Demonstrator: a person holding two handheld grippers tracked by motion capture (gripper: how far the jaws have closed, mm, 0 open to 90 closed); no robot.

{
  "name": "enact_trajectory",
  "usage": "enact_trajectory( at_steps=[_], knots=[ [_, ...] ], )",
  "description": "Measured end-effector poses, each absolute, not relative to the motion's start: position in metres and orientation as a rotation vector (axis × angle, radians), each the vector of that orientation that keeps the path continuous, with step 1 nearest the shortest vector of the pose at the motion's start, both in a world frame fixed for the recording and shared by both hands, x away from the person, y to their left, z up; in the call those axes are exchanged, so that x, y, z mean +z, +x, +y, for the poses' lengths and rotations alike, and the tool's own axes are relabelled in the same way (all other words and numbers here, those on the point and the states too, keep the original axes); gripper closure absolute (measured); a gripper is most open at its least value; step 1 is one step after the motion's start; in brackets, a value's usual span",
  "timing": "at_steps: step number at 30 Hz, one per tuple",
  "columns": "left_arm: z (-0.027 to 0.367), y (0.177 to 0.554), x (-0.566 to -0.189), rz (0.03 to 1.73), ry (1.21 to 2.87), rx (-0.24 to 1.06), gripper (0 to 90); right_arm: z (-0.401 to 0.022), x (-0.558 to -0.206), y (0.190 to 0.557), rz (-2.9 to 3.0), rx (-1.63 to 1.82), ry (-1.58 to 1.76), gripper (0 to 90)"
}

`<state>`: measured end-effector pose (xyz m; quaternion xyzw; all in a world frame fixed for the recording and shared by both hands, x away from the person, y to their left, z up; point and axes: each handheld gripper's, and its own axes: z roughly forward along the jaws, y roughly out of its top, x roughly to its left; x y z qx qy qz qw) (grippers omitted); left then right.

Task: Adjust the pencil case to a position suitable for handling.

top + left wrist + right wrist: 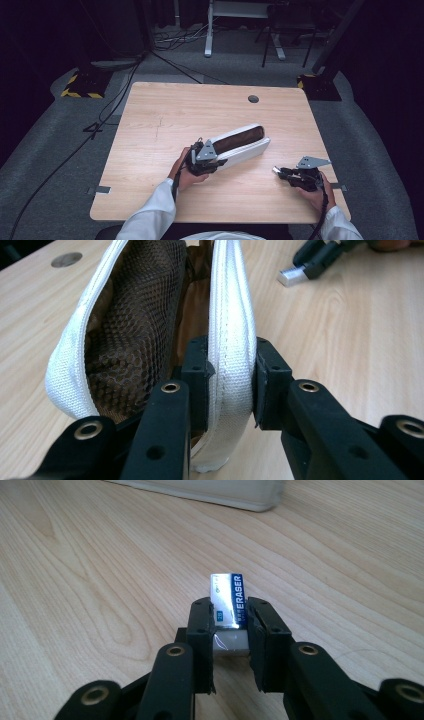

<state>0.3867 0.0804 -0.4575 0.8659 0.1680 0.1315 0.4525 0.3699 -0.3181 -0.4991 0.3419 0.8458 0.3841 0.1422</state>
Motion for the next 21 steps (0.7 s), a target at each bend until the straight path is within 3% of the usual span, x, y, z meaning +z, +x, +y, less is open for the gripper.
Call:
enact_trajectory(
  at_steps=[11,13,21],
  knots=[
    [0.143,0.378,-0.457,0.520,2.144,0.347,60.0,-0.323,-0.499,0.370,2.453,1.122,0.974,73.9],
    [0.153,0.377,-0.458,0.569,2.125,0.363,50.6,-0.323,-0.499,0.369,2.451,1.125,0.972,73.9],
    [0.179,0.361,-0.472,0.722,2.174,0.443,29.9,-0.324,-0.497,0.370,2.452,1.138,0.961,74.0]
  ],
)
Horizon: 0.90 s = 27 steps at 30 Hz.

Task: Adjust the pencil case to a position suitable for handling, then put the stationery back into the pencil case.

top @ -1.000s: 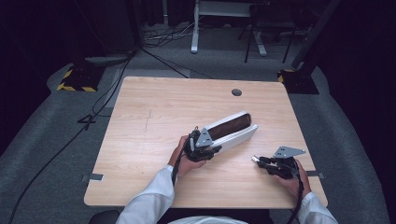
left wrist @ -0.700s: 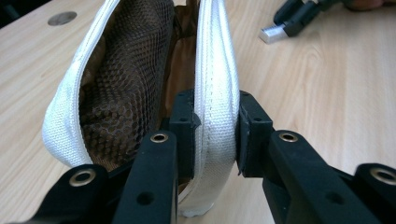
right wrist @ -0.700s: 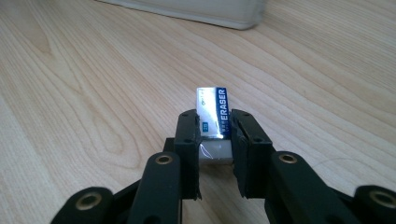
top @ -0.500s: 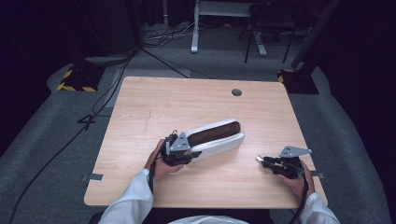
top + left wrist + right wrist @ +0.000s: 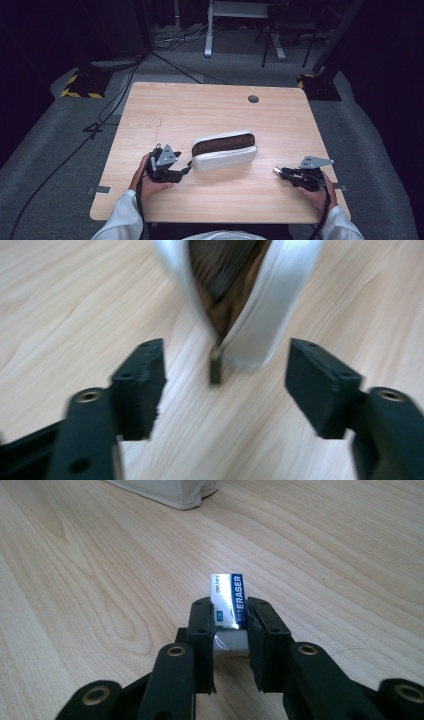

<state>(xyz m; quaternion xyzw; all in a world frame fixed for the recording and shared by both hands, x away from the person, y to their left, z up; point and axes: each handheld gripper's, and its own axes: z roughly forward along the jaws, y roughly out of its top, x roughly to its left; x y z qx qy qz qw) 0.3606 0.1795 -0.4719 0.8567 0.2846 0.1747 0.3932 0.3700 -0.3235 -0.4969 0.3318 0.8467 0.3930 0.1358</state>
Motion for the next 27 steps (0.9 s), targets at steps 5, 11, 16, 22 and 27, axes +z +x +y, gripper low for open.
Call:
enact_trajectory(
  at_steps=[5,11,16,22,27],
  knots=[
    [0.202,0.352,-0.484,0.821,2.190,0.421,21.7,-0.325,-0.494,0.371,2.437,1.157,0.958,74.0],
    [0.225,0.343,-0.490,0.888,2.190,0.422,16.6,-0.329,-0.487,0.374,2.413,1.170,0.952,74.0],
    [0.231,0.337,-0.496,0.927,2.197,0.401,16.5,-0.330,-0.477,0.378,2.400,1.195,0.922,74.0],
    [0.229,0.331,-0.504,0.945,2.215,0.367,16.1,-0.330,-0.455,0.387,2.371,1.235,0.871,73.9],
    [0.228,0.329,-0.505,0.968,2.209,0.370,15.7,-0.330,-0.431,0.395,2.335,1.285,0.837,74.0]
  ],
)
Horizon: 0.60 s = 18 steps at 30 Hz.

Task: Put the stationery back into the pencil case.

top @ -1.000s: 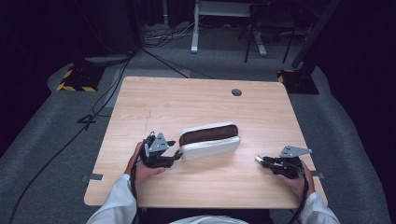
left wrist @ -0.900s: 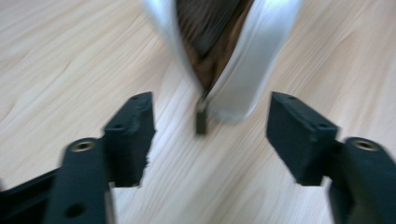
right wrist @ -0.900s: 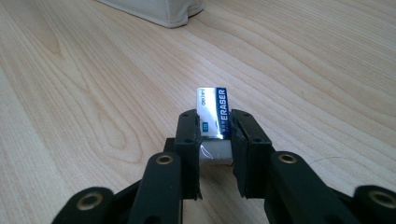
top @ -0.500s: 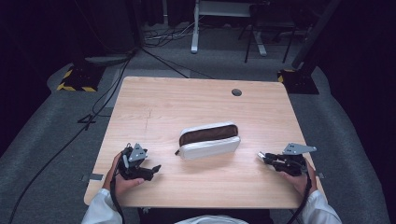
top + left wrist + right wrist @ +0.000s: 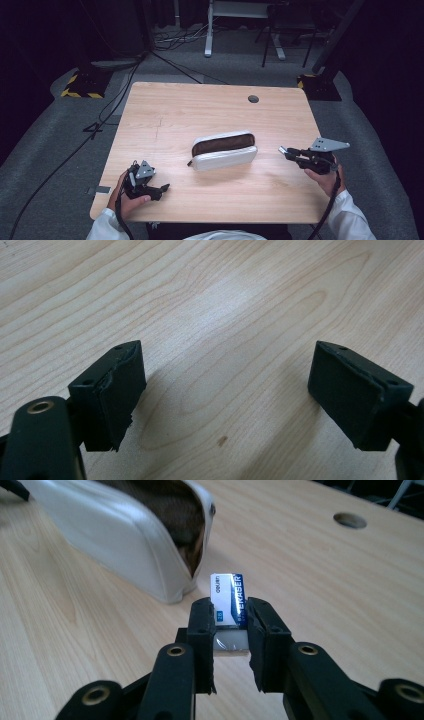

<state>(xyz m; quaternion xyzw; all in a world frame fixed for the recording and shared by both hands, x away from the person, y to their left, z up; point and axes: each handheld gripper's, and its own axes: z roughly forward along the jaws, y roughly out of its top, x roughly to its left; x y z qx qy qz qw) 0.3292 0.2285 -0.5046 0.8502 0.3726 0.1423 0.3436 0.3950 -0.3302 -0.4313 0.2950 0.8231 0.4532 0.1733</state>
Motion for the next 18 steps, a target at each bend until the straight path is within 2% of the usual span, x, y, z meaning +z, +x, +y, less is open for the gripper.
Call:
enact_trajectory(
  at_steps=[6,18],
  knots=[
    [0.228,0.329,-0.504,0.974,2.211,0.385,15.6,-0.322,-0.410,0.404,2.327,1.298,0.760,74.0],
    [0.227,0.328,-0.505,0.987,2.199,0.368,15.3,-0.302,-0.390,0.415,2.334,1.356,0.661,73.9]
  ],
)
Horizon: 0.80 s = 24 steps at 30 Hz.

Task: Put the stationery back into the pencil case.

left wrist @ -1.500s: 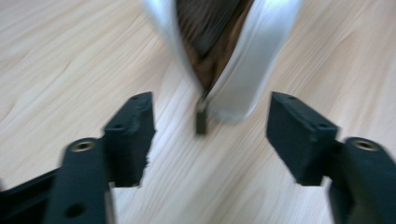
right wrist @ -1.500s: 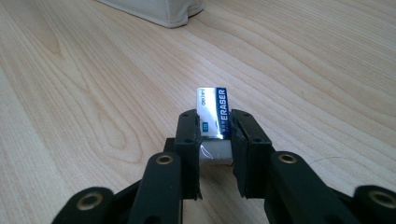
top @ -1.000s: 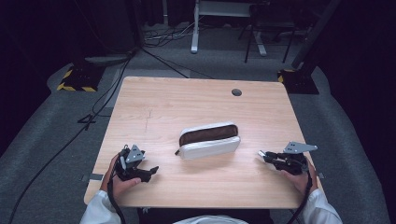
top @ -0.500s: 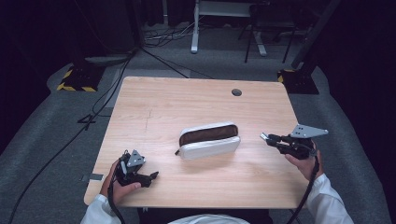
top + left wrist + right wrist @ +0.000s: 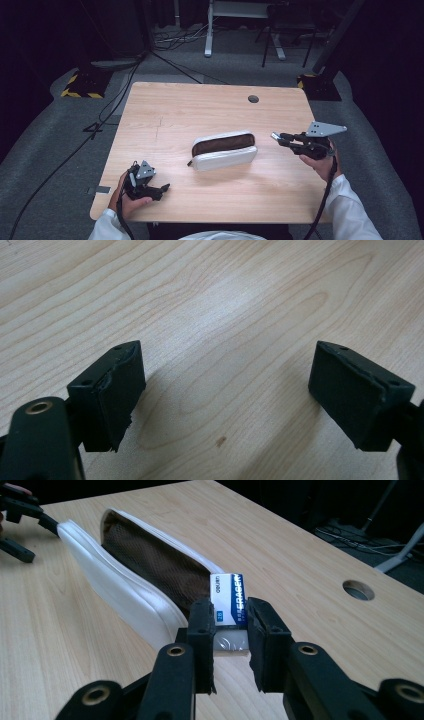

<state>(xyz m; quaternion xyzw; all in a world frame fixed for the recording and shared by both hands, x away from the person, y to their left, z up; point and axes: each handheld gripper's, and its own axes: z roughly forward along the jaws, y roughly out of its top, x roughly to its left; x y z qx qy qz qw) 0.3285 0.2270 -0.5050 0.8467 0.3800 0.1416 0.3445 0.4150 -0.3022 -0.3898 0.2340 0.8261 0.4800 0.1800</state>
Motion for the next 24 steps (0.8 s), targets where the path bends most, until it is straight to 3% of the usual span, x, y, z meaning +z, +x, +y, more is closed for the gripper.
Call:
enact_trajectory(
  at_steps=[8,24],
  knots=[
    [0.227,0.329,-0.505,0.981,2.202,0.368,15.1,-0.276,-0.373,0.421,2.359,1.345,0.561,73.9],
    [0.227,0.330,-0.505,0.972,2.206,0.362,14.9,-0.226,-0.373,0.436,2.447,1.376,0.422,73.9]
  ],
)
